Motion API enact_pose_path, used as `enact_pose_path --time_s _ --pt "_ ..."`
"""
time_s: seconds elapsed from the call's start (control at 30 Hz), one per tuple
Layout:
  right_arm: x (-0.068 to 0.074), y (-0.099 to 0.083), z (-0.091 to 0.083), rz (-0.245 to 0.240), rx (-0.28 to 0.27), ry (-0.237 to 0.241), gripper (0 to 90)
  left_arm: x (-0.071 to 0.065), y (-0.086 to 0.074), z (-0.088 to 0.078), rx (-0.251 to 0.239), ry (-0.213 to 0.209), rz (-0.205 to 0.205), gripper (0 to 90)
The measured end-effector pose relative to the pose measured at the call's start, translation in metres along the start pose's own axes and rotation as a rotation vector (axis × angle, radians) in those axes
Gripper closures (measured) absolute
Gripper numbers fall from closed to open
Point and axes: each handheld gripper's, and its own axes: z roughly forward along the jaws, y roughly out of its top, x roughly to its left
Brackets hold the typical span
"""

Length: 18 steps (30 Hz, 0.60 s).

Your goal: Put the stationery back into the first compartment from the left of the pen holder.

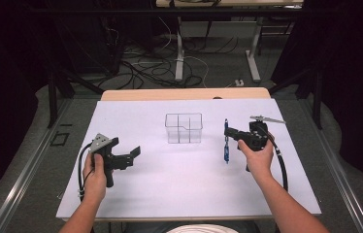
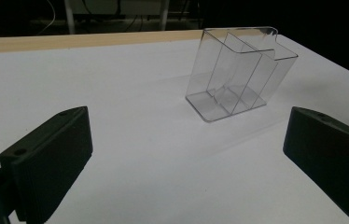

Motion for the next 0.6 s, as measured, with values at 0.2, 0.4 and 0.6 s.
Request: enact_pose_path --time_s 0.2,0.4,0.6 --pt "0.003 0.001 -0.002 -0.016 -0.018 -0.003 80.3 -0.001 0.0 0.0 0.002 -0.003 -0.001 1.3" --pt "0.017 0.005 -0.004 -0.106 -0.044 0.001 80.3 -0.001 0.001 0.0 0.001 -0.002 -0.005 1.3" --pt "0.032 0.011 -0.001 -0.193 -0.077 0.008 80.3 -0.001 0.0 0.001 0.005 -0.001 -0.004 1.3"
